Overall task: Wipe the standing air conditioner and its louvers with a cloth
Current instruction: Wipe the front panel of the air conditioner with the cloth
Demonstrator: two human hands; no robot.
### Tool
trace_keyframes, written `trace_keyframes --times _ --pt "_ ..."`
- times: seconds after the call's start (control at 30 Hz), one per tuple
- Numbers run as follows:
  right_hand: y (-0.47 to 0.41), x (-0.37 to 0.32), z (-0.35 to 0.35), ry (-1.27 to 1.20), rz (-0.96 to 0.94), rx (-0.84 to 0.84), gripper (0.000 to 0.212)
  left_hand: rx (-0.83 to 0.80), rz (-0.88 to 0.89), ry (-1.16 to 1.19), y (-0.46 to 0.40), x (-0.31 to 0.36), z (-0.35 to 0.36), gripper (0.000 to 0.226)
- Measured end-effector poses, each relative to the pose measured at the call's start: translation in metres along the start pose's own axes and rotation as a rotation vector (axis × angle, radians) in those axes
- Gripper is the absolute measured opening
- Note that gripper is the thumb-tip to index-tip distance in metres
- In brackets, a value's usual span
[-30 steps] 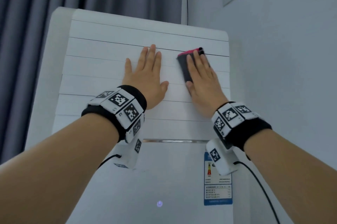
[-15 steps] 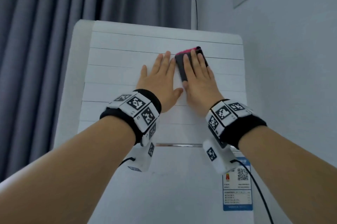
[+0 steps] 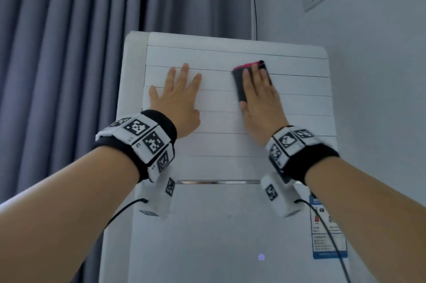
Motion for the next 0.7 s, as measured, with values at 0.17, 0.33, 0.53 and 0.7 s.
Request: trace_keyframes --times 0.17,0.33,0.53,0.7 --pt "-0.004 -0.021 0.013 -0.013 -0.076 -0.023 0.065 0.040 0.021 -0.009 0.000 -0.002 0.004 0.073" --pt "0.012 0.031 -0.010 0.032 0.100 -0.001 0.066 0.053 0.101 -0.077 0.001 -0.013 0.003 0.073" --pt "0.000 -0.022 0.013 -0.005 0.079 0.027 0.067 0.079 0.116 -0.038 0.002 -0.011 0.004 0.074" --pt "-0.004 -0.042 0.024 -0.035 -0.021 -0.004 0.067 0.094 0.155 0.027 0.003 -0.017 0.001 0.073"
Point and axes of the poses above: each hand's wrist, its own y-axis away from the middle knuckle, its own z-axis out of the palm, x = y × z, the point moved 7 cm from there along -y, towards the middle knuckle, and after that the axes turned 11 degrees about -y, right-handed, at the moved point
